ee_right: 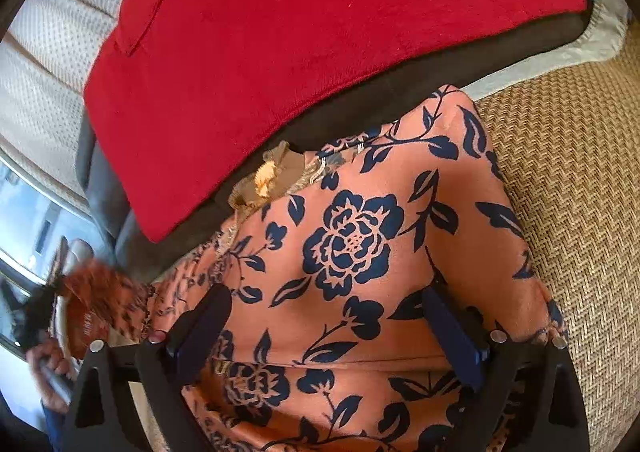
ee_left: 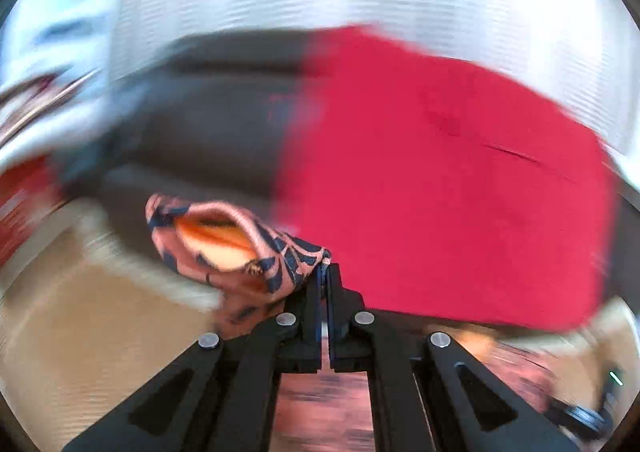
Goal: Fold small clothes
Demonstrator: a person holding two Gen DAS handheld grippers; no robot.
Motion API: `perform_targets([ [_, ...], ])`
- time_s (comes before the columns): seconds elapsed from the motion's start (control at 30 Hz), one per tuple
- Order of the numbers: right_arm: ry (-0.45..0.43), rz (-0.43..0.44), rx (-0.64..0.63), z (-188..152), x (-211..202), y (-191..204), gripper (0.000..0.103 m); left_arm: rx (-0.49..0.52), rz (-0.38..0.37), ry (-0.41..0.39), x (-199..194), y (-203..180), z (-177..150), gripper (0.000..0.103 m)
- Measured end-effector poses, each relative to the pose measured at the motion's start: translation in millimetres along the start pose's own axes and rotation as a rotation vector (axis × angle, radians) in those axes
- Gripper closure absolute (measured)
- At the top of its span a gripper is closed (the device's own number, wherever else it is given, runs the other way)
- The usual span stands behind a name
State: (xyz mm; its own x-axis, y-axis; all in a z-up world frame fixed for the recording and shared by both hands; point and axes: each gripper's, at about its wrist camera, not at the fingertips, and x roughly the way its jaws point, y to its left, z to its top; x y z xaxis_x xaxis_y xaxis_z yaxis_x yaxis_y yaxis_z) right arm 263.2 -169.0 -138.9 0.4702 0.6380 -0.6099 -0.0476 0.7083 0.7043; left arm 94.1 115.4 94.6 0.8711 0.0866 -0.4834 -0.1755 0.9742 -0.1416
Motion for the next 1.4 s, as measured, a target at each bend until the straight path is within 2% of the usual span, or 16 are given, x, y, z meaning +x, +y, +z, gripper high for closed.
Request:
perform_targets([
  [0.17, -0.055, 0.058, 0.061, 2.0, -30.8, -16.2, 0.005, 0.196, -0.282, 0.16, 15.2, -166.1, -65.5, 0.095],
  [0.23, -0.065, 0.073, 0.088, 0.9, -38.5, -23.2, 0.004, 0.264, -0.343, 0.316, 47.8, -203.4, -111.3, 0.044],
  [0.27, -0.067, 0.079, 0.106, -0.2, -42.6, -27.8, 0.004, 0.308, -0.359, 0.412, 60.1, -215.1, -133.9, 0.034],
  [0.37, -0.056, 0.093, 0.136, -3.3, -52.8, -36.5, 0.003, 0.291, -0.3, 0.503, 55.8, -185.7, -165.2, 0.035],
  [0.5, -0.014, 0.152, 0.109, 0.5, -49.9, -29.7, 0.003, 0.121, -0.212, 0.367, 7.5, -79.7, -137.5, 0.027],
  [0.67, 0.076, -0.052, 0.072, 15.8, -3.7, -9.2, 0.007, 0.0, 0.003, 0.348, -6.2, 29.2, -129.6, 0.025],
  [0.7, 0.103, -0.107, 0.067, 18.2, 7.4, -6.5, 0.025, -0.026, 0.027, 0.37, -6.4, 46.6, -136.8, 0.025],
  [0.73, 0.103, -0.144, 0.036, 21.4, 11.6, 1.6, 0.091, -0.059, 0.045, 0.39, -7.4, 62.8, -141.7, 0.025],
  [0.8, 0.136, -0.141, 0.009, 27.3, 12.8, 18.4, 0.098, -0.086, 0.063, 0.397, -12.2, 76.0, -147.0, 0.025],
  [0.93, -0.069, -0.19, -0.164, 29.1, -49.8, 66.6, 0.099, -0.082, 0.068, 0.356, -22.2, 84.3, -143.8, 0.025],
  [1.0, -0.141, -0.317, -0.155, 18.2, -64.4, 50.0, 0.093, -0.08, 0.053, 0.341, -15.6, 78.5, -141.8, 0.025],
  [1.1, 0.032, -0.343, -0.048, 5.4, -31.1, -5.9, 0.09, -0.056, 0.014, 0.359, -1.2, 55.4, -130.8, 0.025],
  [1.17, 0.032, -0.312, 0.012, -2.9, -34.9, -22.4, 0.087, -0.002, -0.003, 0.367, 12.2, 36.0, -127.2, 0.025],
  [1.3, -0.063, -0.303, -0.029, 1.9, -63.5, -3.8, 0.024, 0.124, 0.044, 0.457, 63.2, 4.8, -144.1, 0.024],
  [1.37, -0.15, -0.197, -0.001, 10.1, -82.2, 8.0, 0.024, 0.165, 0.103, 0.59, 86.6, 5.9, -168.7, 0.024],
  [1.4, -0.152, -0.124, 0.015, 14.8, -85.7, 8.4, 0.024, 0.162, 0.102, 0.584, 88.0, 7.2, -173.9, 0.022],
])
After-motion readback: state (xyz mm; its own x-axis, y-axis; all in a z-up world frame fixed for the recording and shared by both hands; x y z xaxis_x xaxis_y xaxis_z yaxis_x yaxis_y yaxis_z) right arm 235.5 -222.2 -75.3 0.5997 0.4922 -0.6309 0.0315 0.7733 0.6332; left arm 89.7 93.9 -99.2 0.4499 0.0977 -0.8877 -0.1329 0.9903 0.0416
